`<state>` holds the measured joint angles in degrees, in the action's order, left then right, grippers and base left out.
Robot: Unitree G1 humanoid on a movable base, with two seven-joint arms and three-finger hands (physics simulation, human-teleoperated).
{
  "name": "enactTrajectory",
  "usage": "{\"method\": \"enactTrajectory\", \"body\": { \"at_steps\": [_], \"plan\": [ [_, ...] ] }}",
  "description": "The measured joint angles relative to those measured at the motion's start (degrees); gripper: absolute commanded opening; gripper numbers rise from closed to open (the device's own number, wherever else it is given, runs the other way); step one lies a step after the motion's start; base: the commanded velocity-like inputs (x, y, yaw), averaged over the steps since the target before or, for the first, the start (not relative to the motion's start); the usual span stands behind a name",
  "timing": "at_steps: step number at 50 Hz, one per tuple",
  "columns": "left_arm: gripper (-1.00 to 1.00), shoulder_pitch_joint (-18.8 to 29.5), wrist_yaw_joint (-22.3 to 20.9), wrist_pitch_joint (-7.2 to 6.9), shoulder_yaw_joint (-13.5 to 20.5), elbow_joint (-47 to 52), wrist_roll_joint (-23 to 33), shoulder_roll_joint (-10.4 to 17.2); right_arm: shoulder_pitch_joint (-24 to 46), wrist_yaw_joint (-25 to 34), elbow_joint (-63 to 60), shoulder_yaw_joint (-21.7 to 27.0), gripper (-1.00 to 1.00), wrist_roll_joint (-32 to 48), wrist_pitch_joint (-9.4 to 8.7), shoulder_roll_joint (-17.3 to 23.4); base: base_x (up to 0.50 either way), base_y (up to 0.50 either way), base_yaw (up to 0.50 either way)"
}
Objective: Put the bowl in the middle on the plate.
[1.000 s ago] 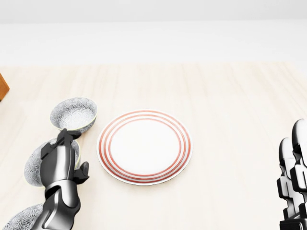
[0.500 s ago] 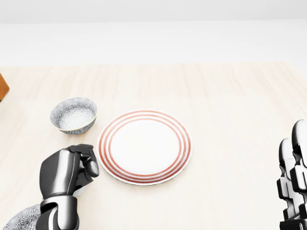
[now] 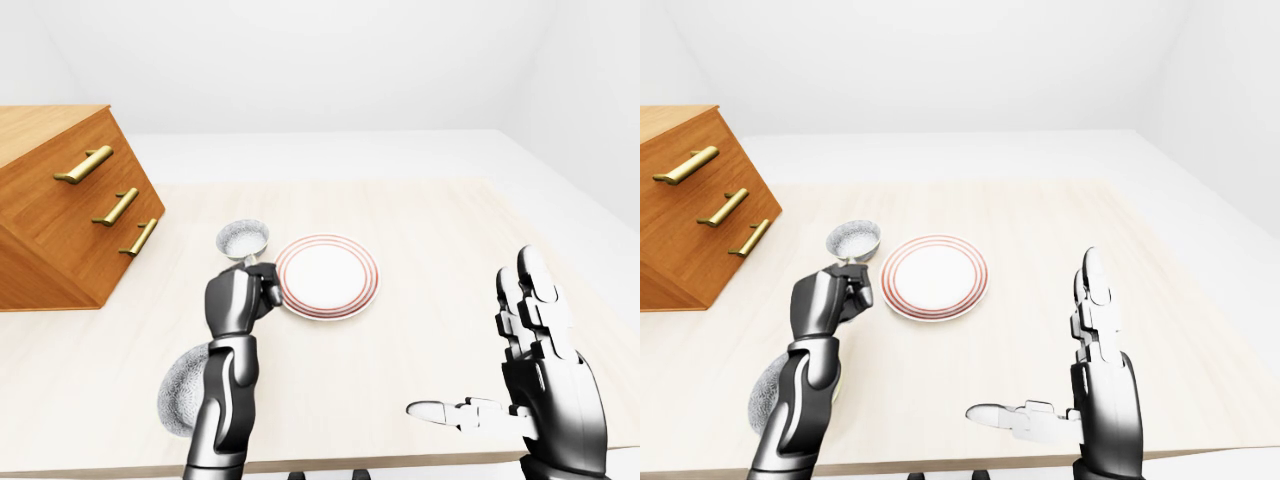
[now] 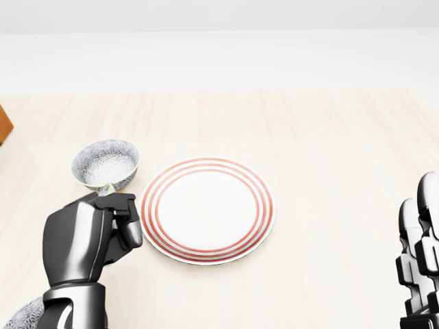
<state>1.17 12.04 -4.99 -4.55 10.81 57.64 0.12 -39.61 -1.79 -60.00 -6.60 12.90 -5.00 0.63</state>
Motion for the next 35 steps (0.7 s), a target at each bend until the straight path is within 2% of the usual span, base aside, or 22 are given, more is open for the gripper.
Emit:
{"method": "enactTrajectory", "body": {
  "at_steps": [8,13,20,32,35],
  "plan": [
    [-1.0,0.5,-0.7,0.0,-0.1,3.2,3.4,-0.6,0.0,0.1,0.0,0.0,1.0,0.0,0.0,0.0,0.0,0.0,0.0],
    [-1.0,3.2,1.0,0.0,-0.4,1.9,4.8,-1.2,0.0,0.1,0.0,0.0,1.0,0.0,0.0,0.0,0.0,0.0,0.0],
    [-1.0,8.3,5.2,0.0,-2.4,-4.3,7.6,-2.7,-0.1,0.0,0.0,0.0,1.0,0.0,0.0,0.0,0.0,0.0,0.0],
    [-1.0,18.0,16.4,0.0,-5.7,-18.4,13.1,-7.3,-0.2,0.0,0.0,0.2,1.0,-0.2,0.0,0.0,0.0,0.0,0.0],
    [-1.0,20.4,18.0,0.0,-6.0,-22.1,13.9,-8.3,-0.3,0.0,0.0,0.3,1.0,-0.3,0.0,0.0,0.0,0.0,0.0]
  ]
}}
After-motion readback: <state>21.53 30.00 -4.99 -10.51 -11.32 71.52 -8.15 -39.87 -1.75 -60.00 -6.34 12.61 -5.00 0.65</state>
